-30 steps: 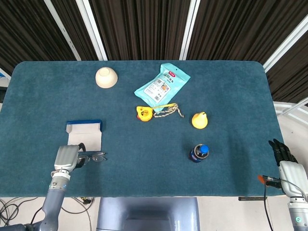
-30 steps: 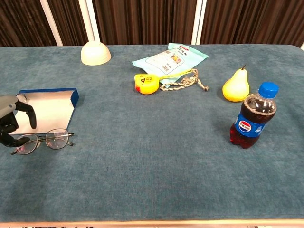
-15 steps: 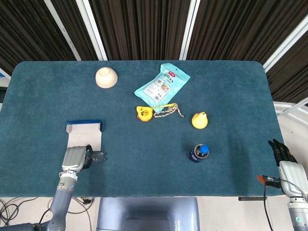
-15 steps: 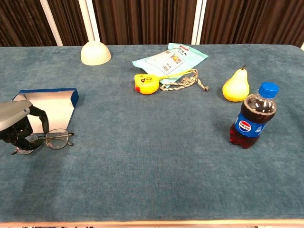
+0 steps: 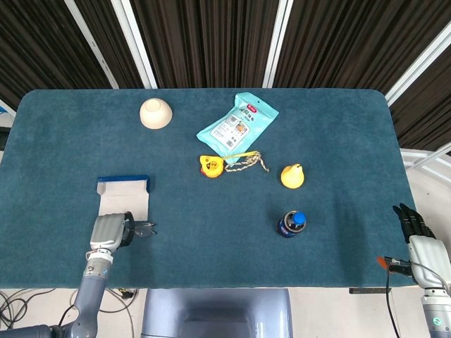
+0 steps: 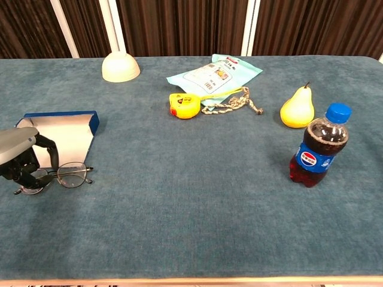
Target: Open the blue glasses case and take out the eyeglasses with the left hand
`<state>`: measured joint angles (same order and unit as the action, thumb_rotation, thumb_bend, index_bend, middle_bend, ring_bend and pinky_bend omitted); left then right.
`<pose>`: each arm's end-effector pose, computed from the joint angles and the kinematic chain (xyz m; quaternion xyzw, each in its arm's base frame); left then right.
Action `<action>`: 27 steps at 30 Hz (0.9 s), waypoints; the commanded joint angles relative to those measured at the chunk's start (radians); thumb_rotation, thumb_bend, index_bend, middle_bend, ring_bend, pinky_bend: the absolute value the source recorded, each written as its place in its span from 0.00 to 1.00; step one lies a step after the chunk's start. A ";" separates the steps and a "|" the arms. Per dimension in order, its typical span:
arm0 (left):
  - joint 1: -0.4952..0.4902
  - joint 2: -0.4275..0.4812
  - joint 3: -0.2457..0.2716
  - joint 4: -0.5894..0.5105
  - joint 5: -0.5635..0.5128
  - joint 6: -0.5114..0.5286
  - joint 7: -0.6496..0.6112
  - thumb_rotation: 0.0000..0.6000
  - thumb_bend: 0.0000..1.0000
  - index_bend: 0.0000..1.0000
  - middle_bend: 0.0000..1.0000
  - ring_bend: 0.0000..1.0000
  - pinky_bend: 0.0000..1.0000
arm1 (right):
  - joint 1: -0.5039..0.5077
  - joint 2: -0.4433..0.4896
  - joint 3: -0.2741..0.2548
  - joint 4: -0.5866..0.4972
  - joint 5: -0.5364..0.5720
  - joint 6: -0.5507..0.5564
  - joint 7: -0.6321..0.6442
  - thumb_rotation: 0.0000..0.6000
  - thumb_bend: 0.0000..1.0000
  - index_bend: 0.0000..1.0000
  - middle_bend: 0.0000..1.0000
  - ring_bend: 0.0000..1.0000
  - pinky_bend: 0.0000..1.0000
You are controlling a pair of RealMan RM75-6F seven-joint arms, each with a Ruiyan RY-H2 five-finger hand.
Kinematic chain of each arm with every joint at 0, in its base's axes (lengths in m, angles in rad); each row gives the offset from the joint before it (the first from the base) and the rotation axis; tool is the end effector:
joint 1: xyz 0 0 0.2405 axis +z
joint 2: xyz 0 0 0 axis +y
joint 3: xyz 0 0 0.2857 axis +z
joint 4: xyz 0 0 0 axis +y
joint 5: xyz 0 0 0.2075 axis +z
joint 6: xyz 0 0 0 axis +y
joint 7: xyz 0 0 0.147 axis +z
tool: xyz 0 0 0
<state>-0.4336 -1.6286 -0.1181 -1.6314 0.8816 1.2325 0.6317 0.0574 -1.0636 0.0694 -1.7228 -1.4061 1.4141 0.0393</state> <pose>-0.2540 0.2686 -0.0265 -0.6416 -0.4945 -0.2592 0.5260 -0.3374 -0.1786 0.1807 0.5521 -0.4588 0.3796 0.5836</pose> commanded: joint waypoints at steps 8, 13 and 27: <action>-0.005 -0.004 0.001 0.003 -0.012 -0.004 -0.003 1.00 0.45 0.58 1.00 0.99 1.00 | 0.000 0.000 0.001 -0.001 0.003 -0.001 0.001 1.00 0.19 0.00 0.00 0.00 0.21; -0.006 0.000 0.000 -0.005 -0.010 -0.001 -0.011 1.00 0.47 0.60 1.00 0.99 1.00 | 0.000 0.001 0.001 -0.002 0.004 -0.001 0.002 1.00 0.19 0.00 0.00 0.00 0.21; -0.060 -0.046 -0.042 -0.045 -0.011 0.005 0.029 1.00 0.47 0.59 1.00 0.99 1.00 | 0.002 0.001 0.002 -0.002 0.008 -0.006 0.003 1.00 0.19 0.00 0.00 0.00 0.21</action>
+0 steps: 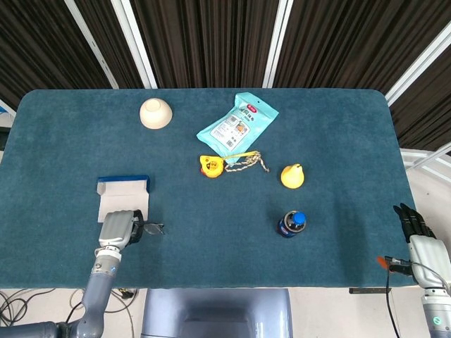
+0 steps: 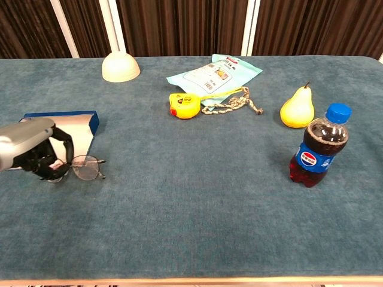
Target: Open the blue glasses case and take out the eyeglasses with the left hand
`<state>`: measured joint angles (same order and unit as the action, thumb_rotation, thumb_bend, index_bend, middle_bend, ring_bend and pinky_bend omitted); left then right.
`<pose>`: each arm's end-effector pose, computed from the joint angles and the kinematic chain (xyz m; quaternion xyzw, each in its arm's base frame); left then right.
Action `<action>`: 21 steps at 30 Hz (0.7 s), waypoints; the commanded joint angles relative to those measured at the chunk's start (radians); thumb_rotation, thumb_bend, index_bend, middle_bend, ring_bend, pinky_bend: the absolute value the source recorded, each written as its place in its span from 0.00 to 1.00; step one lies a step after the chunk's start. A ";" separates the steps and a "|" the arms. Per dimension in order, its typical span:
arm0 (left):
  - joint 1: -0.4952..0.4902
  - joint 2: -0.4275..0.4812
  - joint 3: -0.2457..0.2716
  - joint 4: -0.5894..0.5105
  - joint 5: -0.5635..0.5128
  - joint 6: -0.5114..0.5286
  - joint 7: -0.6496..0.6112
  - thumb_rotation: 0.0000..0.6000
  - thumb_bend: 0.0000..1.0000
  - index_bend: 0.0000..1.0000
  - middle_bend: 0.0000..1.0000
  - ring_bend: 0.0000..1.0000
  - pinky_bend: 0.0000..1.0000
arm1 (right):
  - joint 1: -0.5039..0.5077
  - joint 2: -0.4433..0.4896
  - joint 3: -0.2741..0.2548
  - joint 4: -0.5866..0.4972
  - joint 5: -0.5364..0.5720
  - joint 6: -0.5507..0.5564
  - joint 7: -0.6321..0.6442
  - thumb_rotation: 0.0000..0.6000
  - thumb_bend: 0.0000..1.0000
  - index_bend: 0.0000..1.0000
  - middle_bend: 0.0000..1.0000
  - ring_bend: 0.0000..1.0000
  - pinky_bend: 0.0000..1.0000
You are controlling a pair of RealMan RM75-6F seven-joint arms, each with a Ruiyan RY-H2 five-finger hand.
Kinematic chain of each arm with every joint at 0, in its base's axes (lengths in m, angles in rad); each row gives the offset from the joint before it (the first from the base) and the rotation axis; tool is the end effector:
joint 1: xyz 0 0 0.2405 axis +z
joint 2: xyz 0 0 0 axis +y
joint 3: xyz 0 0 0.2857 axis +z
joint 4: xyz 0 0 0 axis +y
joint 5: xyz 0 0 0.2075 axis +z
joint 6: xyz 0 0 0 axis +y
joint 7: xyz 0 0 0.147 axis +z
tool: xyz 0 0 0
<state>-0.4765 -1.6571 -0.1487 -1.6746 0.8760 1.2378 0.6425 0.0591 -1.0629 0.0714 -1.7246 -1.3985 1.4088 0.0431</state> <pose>-0.2228 0.2777 -0.0332 -0.6435 -0.4979 -0.2914 0.5031 -0.3379 -0.1794 0.1806 0.5496 -0.4623 0.3794 0.5833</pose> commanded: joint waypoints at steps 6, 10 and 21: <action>-0.081 -0.090 -0.050 0.014 -0.034 -0.007 0.083 1.00 0.47 0.59 1.00 0.99 1.00 | 0.000 -0.002 -0.001 -0.001 0.002 -0.003 -0.002 1.00 0.19 0.00 0.00 0.00 0.21; -0.129 -0.154 -0.076 0.056 -0.062 -0.011 0.129 1.00 0.47 0.59 1.00 0.99 1.00 | 0.001 -0.002 -0.002 -0.002 0.005 -0.005 -0.003 1.00 0.19 0.00 0.00 0.00 0.21; -0.213 -0.285 -0.129 0.160 -0.081 0.004 0.167 1.00 0.40 0.48 1.00 0.99 1.00 | 0.002 -0.001 -0.001 -0.001 0.009 -0.010 0.001 1.00 0.19 0.00 0.00 0.00 0.21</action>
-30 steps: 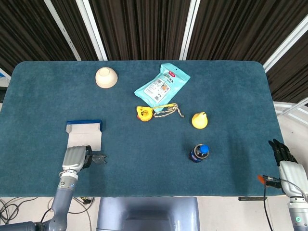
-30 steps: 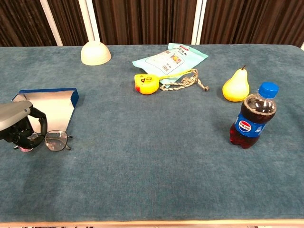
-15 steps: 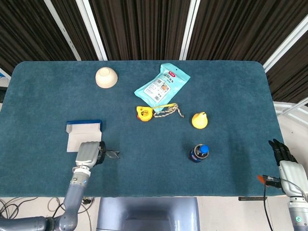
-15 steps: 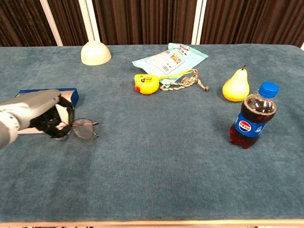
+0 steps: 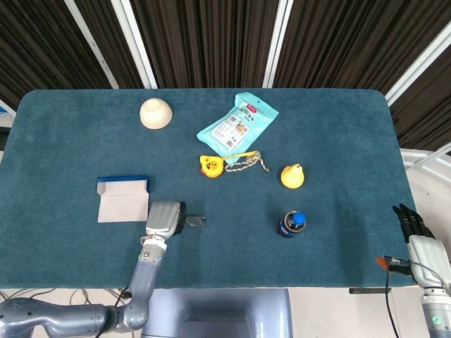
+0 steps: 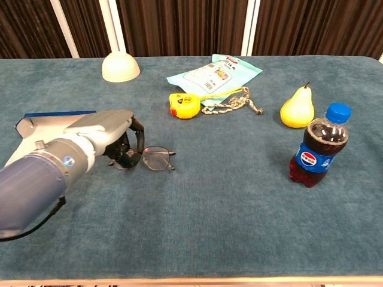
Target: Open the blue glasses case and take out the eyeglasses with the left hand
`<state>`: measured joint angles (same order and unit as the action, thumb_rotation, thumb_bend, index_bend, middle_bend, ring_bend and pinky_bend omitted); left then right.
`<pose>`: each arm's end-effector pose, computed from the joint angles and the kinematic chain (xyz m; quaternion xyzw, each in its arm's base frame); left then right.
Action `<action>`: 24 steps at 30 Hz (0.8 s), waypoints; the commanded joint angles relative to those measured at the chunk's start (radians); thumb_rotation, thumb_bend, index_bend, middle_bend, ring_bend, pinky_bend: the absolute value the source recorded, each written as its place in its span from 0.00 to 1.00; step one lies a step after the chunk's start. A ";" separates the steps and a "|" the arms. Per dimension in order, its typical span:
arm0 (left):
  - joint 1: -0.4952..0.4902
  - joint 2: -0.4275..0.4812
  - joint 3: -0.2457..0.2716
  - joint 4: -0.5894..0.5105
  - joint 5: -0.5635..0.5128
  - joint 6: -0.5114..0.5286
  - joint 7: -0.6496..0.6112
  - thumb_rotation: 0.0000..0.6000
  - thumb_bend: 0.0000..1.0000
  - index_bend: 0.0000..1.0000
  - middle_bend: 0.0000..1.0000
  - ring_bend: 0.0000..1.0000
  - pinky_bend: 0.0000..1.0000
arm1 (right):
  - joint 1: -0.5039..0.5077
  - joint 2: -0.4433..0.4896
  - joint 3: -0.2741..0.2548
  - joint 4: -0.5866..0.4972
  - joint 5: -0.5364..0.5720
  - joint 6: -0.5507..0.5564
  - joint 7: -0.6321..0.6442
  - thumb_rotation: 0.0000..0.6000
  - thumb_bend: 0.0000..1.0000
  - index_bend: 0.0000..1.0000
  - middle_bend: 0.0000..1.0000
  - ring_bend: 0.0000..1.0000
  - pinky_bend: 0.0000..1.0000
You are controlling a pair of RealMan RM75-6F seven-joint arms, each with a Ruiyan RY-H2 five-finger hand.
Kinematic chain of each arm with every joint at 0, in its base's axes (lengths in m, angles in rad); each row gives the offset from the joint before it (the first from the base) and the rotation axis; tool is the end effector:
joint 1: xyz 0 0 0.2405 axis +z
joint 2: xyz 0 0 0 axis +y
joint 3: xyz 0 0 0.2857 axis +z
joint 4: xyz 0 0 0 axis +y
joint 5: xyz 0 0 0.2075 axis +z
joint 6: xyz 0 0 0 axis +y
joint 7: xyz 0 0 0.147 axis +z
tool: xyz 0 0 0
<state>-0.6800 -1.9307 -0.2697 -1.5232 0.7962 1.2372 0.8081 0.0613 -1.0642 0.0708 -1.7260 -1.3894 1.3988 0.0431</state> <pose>-0.1263 0.3111 -0.1000 -0.6746 -0.4616 -0.3232 0.4769 -0.3389 -0.1797 0.1790 0.5485 -0.4677 0.3762 0.5822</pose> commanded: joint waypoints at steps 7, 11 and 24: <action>-0.005 0.011 0.006 -0.008 0.011 0.020 0.000 1.00 0.22 0.32 1.00 0.96 1.00 | -0.001 0.001 -0.001 0.001 -0.004 0.003 0.000 1.00 0.19 0.00 0.00 0.00 0.21; 0.029 0.088 0.033 -0.073 0.050 0.030 -0.043 1.00 0.22 0.30 0.92 0.83 0.97 | -0.001 0.001 -0.002 0.003 -0.006 0.005 -0.003 1.00 0.19 0.00 0.00 0.00 0.21; 0.247 0.573 0.324 -0.221 0.511 0.114 -0.382 1.00 0.18 0.00 0.01 0.03 0.20 | -0.002 -0.014 -0.006 0.036 -0.041 0.036 -0.066 1.00 0.19 0.00 0.00 0.00 0.21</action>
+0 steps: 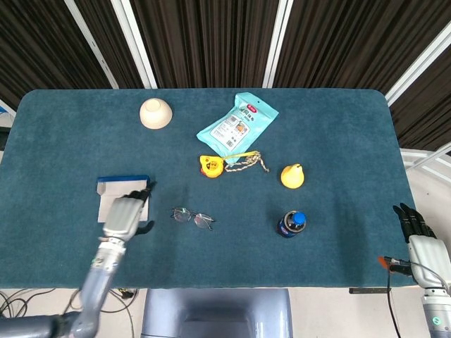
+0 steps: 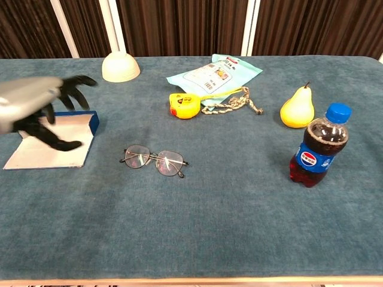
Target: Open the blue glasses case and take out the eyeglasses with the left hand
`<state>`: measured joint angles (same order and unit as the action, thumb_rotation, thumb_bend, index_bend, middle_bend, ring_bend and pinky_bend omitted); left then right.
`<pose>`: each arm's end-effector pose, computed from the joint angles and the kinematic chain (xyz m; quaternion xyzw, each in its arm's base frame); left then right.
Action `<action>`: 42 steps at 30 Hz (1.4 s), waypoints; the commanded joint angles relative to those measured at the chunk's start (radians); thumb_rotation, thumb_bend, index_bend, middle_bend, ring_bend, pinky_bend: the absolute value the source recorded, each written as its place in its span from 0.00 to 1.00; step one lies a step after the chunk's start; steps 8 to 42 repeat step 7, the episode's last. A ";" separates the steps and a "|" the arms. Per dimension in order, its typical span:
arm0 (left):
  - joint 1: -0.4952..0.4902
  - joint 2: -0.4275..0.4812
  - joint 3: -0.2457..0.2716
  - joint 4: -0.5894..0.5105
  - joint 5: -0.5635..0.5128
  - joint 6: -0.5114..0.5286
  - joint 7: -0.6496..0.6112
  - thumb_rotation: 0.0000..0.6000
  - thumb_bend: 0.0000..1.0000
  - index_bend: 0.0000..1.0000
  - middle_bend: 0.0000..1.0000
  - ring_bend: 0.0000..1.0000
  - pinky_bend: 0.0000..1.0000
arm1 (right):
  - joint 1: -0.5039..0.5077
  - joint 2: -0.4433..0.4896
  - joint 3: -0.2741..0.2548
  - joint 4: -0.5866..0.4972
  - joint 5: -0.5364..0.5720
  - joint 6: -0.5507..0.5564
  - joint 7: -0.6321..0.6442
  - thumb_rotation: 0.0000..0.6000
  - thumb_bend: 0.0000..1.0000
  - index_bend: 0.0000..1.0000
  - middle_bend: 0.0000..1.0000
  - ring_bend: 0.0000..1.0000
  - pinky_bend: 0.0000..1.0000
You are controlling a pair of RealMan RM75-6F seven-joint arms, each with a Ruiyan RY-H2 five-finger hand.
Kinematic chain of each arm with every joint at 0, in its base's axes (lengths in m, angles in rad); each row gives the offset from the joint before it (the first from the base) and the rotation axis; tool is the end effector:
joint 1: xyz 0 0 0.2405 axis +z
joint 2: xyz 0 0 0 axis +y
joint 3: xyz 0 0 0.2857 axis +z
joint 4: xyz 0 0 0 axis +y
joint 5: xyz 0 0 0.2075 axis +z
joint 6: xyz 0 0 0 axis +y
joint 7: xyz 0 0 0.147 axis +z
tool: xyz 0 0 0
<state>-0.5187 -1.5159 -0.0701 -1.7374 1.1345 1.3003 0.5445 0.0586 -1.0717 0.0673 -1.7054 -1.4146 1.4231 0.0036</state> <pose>-0.2028 0.2836 0.0139 -0.6866 -0.3913 -0.3675 0.4904 -0.3389 -0.1789 0.1802 0.5631 -0.4419 0.3701 0.5922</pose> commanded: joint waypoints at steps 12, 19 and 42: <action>0.199 0.307 0.226 0.034 0.304 0.160 -0.213 1.00 0.10 0.00 0.00 0.00 0.04 | -0.004 -0.036 -0.005 0.064 -0.081 0.072 -0.076 1.00 0.13 0.00 0.00 0.00 0.21; 0.199 0.307 0.226 0.034 0.304 0.160 -0.213 1.00 0.10 0.00 0.00 0.00 0.04 | -0.004 -0.036 -0.005 0.064 -0.081 0.072 -0.076 1.00 0.13 0.00 0.00 0.00 0.21; 0.199 0.307 0.226 0.034 0.304 0.160 -0.213 1.00 0.10 0.00 0.00 0.00 0.04 | -0.004 -0.036 -0.005 0.064 -0.081 0.072 -0.076 1.00 0.13 0.00 0.00 0.00 0.21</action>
